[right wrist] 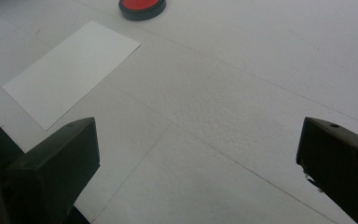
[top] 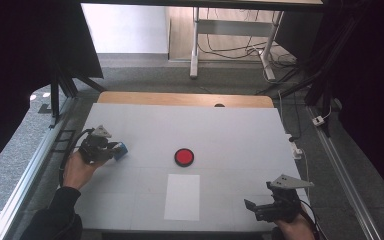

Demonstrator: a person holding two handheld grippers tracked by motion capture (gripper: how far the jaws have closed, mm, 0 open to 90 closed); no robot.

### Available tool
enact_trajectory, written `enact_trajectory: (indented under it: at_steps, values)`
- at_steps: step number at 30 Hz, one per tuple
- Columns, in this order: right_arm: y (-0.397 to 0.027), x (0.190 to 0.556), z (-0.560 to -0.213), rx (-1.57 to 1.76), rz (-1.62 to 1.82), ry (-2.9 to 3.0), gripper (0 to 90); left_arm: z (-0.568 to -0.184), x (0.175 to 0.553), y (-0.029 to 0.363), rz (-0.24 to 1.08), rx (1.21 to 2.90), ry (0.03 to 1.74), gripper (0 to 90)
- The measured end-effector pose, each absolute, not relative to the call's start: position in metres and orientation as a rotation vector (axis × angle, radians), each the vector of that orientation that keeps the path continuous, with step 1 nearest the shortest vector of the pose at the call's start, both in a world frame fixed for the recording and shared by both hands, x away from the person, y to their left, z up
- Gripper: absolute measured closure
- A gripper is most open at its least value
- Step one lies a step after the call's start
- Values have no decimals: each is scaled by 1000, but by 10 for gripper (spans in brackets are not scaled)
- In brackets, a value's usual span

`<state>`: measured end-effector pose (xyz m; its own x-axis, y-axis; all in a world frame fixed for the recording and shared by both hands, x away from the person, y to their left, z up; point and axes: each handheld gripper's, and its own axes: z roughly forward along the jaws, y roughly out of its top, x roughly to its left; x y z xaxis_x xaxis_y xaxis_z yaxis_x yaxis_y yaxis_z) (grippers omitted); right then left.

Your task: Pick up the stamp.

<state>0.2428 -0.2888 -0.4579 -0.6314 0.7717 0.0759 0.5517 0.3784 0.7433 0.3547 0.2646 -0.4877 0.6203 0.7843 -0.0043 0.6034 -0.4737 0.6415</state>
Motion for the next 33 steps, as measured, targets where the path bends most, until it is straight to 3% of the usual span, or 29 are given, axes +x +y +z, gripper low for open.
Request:
enact_trajectory:
  at_steps: [21, 33]
  values:
    - [-288, 243, -458, 1158, 1102, 2362, 0, -456, 333, 245, 352, 2111, 926, 697]
    - [-288, 243, -458, 1154, 1106, 2364, 0, -447, 326, 228, 344, 2142, 842, 698]
